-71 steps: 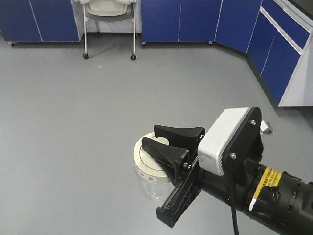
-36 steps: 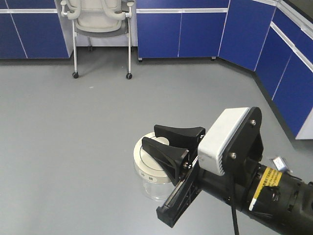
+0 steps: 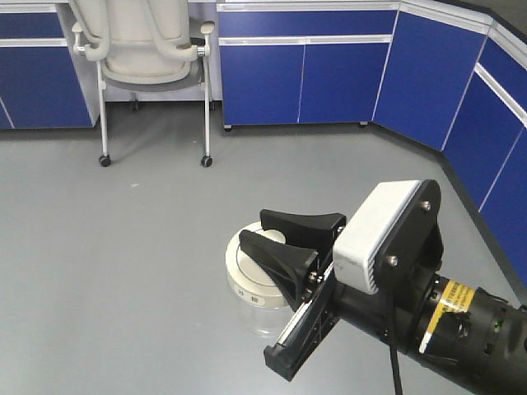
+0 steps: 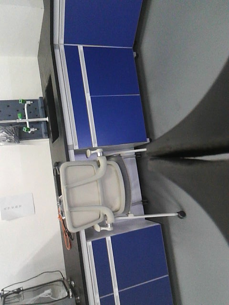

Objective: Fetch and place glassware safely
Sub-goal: 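Carry the jar in the right gripper while driving past blue cabinets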

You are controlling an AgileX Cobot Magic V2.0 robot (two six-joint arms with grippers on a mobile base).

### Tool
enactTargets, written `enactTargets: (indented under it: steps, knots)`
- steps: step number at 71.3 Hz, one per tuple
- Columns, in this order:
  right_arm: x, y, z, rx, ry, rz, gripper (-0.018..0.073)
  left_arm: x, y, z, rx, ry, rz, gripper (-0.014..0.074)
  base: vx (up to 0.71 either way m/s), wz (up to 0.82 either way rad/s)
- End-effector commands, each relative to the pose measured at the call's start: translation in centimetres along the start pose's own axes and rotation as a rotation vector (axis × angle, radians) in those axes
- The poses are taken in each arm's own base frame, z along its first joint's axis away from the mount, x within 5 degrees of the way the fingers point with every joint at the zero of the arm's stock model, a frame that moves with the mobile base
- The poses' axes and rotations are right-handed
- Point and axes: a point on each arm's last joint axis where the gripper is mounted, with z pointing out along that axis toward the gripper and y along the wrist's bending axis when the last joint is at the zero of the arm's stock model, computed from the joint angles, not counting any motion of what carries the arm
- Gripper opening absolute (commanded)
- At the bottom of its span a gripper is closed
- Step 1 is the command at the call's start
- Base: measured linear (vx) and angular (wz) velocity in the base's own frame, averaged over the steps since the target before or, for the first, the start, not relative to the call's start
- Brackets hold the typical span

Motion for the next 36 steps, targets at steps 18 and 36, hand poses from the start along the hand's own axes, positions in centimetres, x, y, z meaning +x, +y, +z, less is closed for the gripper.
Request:
enactTargets:
  steps: [18,36]
  knots:
    - [-2.53,-0.09,-0.4,-0.001,-0.162,-0.009,-0.0003,-1.64,0.04,-0.01,0.001,-0.097,-0.017,-0.0007,0.53,-0.05]
    - [-2.53,-0.09,-0.4,-0.001,-0.162,-0.009,-0.0003,-1.64,0.04,-0.01,0.001,-0.097,-0.017,-0.0007,0.48,-0.03]
